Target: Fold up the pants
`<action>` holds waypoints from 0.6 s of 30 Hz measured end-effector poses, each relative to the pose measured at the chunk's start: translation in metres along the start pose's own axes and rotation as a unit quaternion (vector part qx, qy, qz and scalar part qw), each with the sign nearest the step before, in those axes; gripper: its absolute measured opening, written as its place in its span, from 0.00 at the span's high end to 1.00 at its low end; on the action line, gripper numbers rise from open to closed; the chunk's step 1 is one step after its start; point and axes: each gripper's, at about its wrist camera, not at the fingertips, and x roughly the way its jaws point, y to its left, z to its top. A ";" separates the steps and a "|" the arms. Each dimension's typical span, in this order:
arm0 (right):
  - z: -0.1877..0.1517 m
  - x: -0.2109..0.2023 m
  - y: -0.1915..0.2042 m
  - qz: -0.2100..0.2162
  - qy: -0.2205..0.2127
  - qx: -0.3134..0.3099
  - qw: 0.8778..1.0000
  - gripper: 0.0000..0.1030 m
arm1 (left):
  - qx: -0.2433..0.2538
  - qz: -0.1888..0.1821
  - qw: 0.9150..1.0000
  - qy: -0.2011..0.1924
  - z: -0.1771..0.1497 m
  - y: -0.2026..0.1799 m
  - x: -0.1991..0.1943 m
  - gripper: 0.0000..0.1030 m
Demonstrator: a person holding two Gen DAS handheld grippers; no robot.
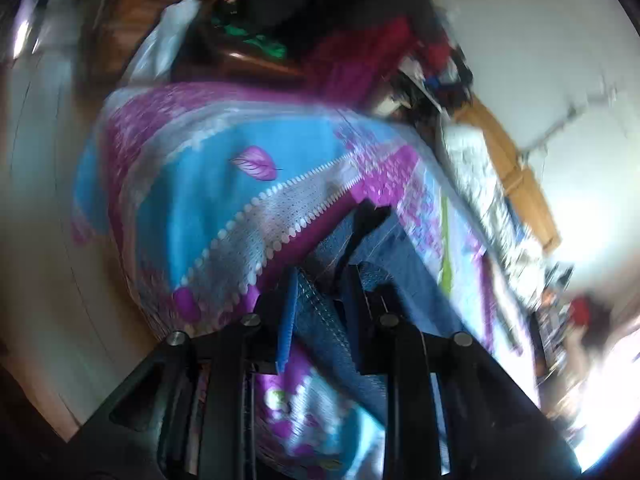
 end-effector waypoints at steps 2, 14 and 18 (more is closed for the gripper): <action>-0.006 0.002 0.009 0.047 0.009 0.025 0.999 0.45 | -0.028 -0.017 0.999 0.006 -0.003 -0.004 -0.003 0.72; 0.005 0.047 0.027 0.123 0.036 0.104 0.986 0.25 | -0.037 0.032 0.984 0.170 -0.012 -0.069 0.091 0.51; 0.010 0.048 0.024 0.146 0.030 0.114 0.982 0.35 | -0.030 0.033 0.979 0.199 -0.012 -0.080 0.116 0.75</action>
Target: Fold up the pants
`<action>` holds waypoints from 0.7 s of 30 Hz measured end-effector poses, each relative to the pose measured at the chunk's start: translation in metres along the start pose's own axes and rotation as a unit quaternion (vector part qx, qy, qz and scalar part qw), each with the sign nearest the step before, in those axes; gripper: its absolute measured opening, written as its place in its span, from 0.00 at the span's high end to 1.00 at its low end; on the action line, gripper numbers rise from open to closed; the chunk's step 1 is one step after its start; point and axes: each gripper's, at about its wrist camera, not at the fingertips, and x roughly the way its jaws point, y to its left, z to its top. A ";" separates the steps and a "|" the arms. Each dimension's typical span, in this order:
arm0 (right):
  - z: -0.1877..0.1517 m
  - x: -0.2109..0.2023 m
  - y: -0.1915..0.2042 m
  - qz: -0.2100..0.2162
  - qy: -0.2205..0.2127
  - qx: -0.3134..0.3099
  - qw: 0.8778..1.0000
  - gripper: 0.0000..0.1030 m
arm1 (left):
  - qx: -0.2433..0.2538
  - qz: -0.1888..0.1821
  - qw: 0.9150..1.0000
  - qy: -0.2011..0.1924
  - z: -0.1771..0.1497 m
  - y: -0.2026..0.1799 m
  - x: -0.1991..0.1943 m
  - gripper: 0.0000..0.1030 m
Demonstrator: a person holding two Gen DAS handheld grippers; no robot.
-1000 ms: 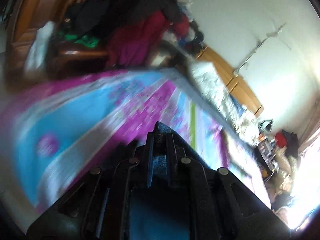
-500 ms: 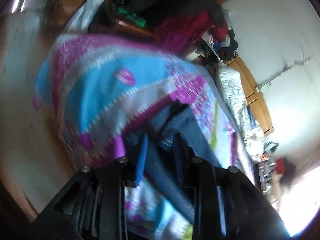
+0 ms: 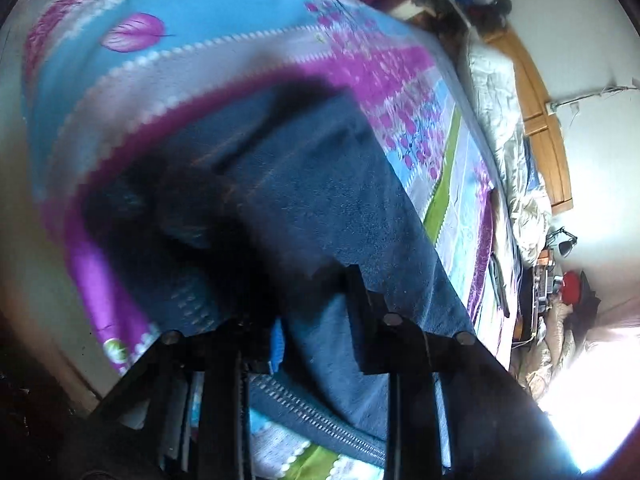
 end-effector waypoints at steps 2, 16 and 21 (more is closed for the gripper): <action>0.005 0.005 0.004 -0.009 0.000 -0.011 1.000 0.35 | 0.001 0.004 1.000 -0.002 0.000 0.000 0.000 0.75; 0.022 0.025 0.050 -0.162 -0.024 -0.068 0.984 0.93 | -0.053 -0.046 0.997 0.007 -0.006 0.030 -0.014 0.97; 0.040 0.006 0.127 -0.116 -0.079 -0.152 0.978 0.93 | -0.031 -0.104 0.994 -0.019 0.014 -0.007 -0.037 0.97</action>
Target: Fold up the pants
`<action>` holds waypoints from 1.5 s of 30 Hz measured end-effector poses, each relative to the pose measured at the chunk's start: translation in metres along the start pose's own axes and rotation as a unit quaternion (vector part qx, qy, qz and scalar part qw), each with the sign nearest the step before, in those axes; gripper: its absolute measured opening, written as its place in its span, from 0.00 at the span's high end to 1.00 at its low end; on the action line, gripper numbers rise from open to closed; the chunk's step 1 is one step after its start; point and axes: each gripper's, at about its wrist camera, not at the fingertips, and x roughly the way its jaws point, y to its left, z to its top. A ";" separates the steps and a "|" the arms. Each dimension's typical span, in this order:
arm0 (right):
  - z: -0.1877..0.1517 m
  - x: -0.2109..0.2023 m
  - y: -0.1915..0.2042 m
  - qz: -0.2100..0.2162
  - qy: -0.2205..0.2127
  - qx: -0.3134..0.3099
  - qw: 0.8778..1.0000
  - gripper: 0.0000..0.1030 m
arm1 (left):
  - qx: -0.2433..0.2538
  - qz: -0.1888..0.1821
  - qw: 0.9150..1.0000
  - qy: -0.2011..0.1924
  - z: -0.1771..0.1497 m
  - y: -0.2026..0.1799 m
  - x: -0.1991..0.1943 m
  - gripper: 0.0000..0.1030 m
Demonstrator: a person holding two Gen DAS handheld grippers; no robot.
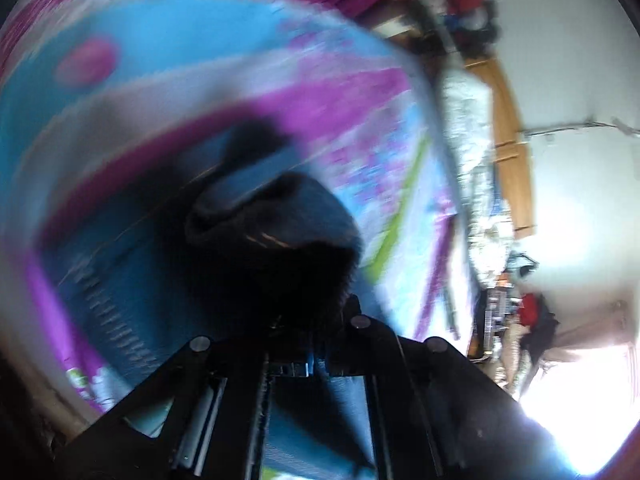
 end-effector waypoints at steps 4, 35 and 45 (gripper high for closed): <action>-0.011 -0.039 -0.008 0.030 -0.023 0.008 0.999 0.94 | 0.085 -0.059 0.993 -0.055 -0.016 -0.026 -0.051 0.97; -0.086 0.005 -0.102 -0.048 0.065 -0.022 0.997 0.95 | 0.029 0.062 0.997 -0.028 -0.051 0.085 -0.020 0.95; -0.091 -0.051 -0.086 -0.023 0.036 -0.035 0.998 0.95 | 0.053 0.099 0.993 -0.037 -0.054 0.072 -0.017 0.95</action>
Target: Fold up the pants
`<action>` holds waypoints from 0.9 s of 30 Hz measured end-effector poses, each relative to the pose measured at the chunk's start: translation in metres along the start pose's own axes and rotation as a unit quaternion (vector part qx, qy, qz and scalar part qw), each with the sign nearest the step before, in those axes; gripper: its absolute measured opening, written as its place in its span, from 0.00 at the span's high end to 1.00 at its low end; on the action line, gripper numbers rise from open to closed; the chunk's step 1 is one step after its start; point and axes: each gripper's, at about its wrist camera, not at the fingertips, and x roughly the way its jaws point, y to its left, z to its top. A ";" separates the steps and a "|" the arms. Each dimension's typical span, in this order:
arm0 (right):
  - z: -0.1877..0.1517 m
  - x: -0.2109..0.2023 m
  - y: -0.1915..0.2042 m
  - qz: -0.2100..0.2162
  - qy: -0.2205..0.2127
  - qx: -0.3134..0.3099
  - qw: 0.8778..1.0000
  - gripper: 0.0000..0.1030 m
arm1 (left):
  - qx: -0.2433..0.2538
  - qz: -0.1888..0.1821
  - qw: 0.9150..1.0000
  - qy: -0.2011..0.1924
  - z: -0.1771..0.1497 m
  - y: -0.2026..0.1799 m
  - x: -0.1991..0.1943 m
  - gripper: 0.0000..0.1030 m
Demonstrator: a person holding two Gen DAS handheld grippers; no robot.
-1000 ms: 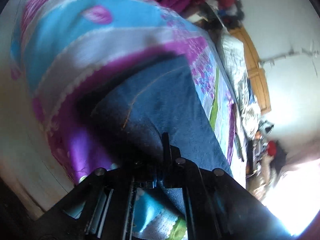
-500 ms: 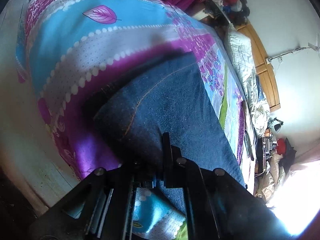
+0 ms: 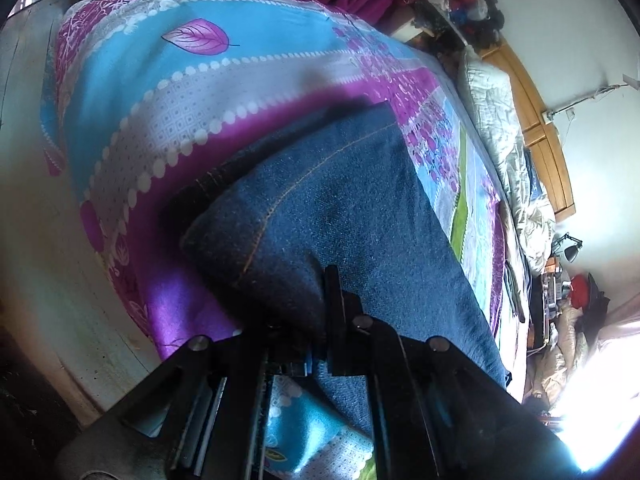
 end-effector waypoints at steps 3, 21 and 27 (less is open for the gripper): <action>-0.014 0.022 -0.026 -0.004 0.040 0.034 0.999 0.94 | -0.008 -0.007 1.000 -0.008 -0.002 0.002 0.001 0.95; 0.035 0.047 0.235 0.059 -0.029 -0.500 0.863 0.53 | 0.026 0.058 0.989 -0.136 -0.025 -0.021 -0.066 0.78; 0.025 0.190 0.328 0.042 0.074 -0.602 0.794 0.51 | 0.125 -0.004 0.986 -0.112 -0.068 -0.083 -0.063 0.58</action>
